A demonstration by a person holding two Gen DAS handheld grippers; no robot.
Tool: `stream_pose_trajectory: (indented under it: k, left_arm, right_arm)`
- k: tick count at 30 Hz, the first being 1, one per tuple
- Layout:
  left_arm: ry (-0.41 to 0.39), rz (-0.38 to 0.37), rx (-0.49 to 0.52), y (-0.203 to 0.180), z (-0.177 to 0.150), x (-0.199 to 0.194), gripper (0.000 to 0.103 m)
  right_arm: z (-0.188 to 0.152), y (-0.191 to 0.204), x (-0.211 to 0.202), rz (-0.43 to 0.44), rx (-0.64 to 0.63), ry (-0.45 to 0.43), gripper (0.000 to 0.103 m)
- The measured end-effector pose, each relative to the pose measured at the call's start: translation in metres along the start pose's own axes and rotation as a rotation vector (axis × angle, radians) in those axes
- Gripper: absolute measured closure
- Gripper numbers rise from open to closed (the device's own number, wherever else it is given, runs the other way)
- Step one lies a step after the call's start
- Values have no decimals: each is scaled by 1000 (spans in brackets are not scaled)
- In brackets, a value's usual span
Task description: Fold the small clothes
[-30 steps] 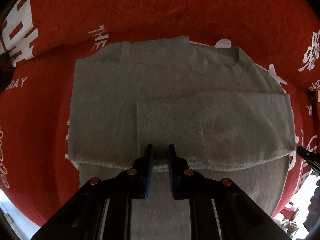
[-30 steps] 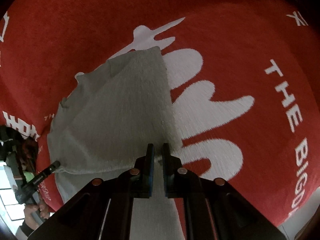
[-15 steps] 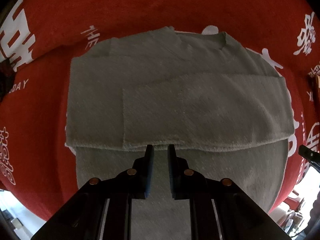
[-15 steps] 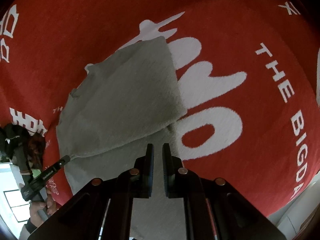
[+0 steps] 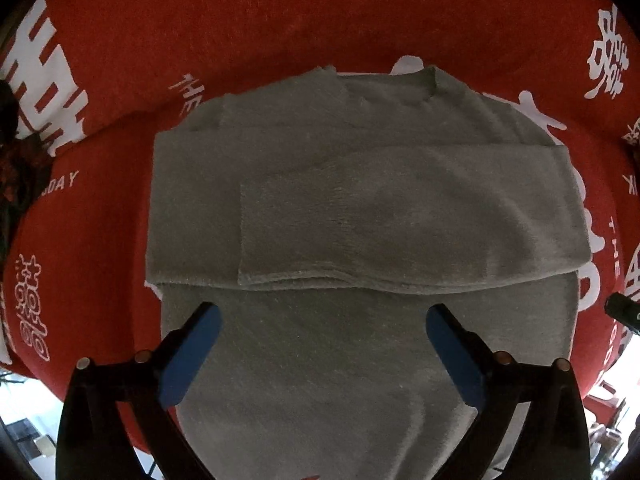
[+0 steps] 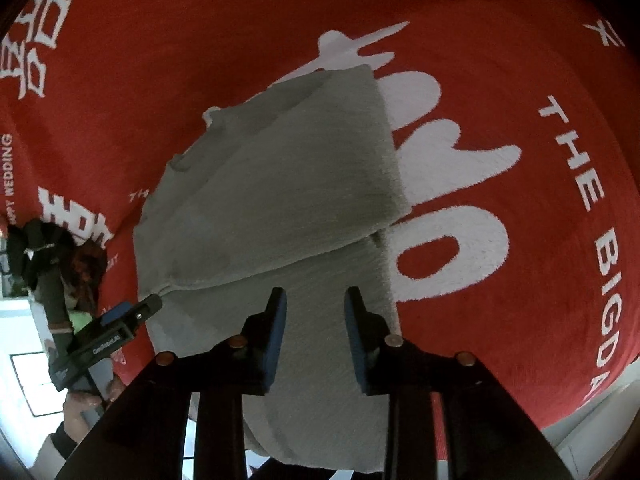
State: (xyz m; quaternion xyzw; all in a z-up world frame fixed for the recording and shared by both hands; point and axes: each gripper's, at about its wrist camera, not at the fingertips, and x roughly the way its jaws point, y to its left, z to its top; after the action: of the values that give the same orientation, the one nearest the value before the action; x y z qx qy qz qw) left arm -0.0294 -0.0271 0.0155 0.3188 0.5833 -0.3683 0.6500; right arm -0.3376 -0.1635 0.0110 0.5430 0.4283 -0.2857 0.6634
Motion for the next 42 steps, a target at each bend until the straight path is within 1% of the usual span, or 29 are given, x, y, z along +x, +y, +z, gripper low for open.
stream_pose_trajectory:
  k: [1, 3, 5, 6, 7, 9, 12, 15, 20, 22, 25, 28, 34, 38, 42]
  left_arm:
    - [-3, 5, -4, -2, -1, -3, 0]
    - [-3, 10, -10, -4, -2, -6, 0]
    - [-3, 16, -14, -7, -4, -9, 0]
    - [-2, 21, -16, -11, -5, -10, 0]
    - [0, 25, -18, -13, -8, -11, 0]
    - [6, 31, -26, -16, -12, -13, 0]
    - [30, 16, -54, -17, -20, -13, 0]
    - [60, 28, -72, -17, -34, -8, 0]
    - [115, -19, -98, -17, -68, -1, 0]
    - [132, -27, -111, -16, -81, 0, 0]
    - [150, -13, -127, -12, -100, 0, 0]
    - [165, -17, -145, -4, -117, 1, 0]
    - [138, -28, -151, 16, -145, -1, 0]
    - [120, -52, -182, 41, -172, -4, 0]
    - [122, -73, -209, 72, -202, 1, 0]
  right_arm:
    - [0, 0, -1, 4, -5, 4, 69]
    - [-1, 1, -2, 11, -18, 9, 59]
    - [-2, 1, -4, 19, -31, 13, 54]
    - [-3, 1, -4, 20, -38, 16, 49]
    - [-4, 1, -5, 21, -44, 16, 45]
    - [-5, 1, -9, 23, -65, 5, 33]
    - [-8, 0, -16, 36, -104, -10, 25]
    - [-12, -3, -19, 42, -132, -2, 25]
    - [-22, -16, -12, 44, -141, 55, 25]
    - [-27, -21, -9, 39, -134, 77, 25]
    - [-38, -28, -4, 39, -112, 102, 25]
    - [-51, -30, 1, 40, -93, 120, 25]
    - [-83, -27, 13, 42, -69, 152, 25]
    - [-111, -25, 18, 62, -37, 163, 25]
    - [-144, -22, 24, 40, -46, 173, 25]
